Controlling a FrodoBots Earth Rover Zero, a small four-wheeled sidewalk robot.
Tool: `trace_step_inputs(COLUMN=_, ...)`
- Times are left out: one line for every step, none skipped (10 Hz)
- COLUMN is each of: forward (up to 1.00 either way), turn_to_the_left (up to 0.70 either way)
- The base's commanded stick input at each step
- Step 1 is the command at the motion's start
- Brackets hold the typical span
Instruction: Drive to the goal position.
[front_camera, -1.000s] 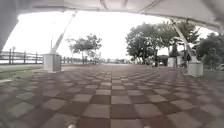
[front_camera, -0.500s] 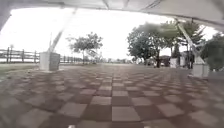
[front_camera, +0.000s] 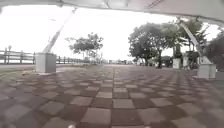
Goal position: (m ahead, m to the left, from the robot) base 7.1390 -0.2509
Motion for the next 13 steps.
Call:
trace_step_inputs(forward=0.85, turn_to_the_left=0.0)
trace_step_inputs(forward=0.85, turn_to_the_left=0.0)
trace_step_inputs(forward=0.85, turn_to_the_left=0.0)
trace_step_inputs(forward=0.85, turn_to_the_left=0.0)
trace_step_inputs(forward=0.85, turn_to_the_left=0.0)
trace_step_inputs(forward=0.85, turn_to_the_left=0.0)
trace_step_inputs(forward=0.85, turn_to_the_left=0.0)
trace_step_inputs(forward=0.85, turn_to_the_left=0.0)
trace_step_inputs(forward=0.85, turn_to_the_left=0.0)
trace_step_inputs(forward=0.85, turn_to_the_left=0.0)
trace_step_inputs(forward=0.85, turn_to_the_left=0.0)
trace_step_inputs(forward=0.85, turn_to_the_left=0.0)
trace_step_inputs(forward=0.85, turn_to_the_left=0.0)
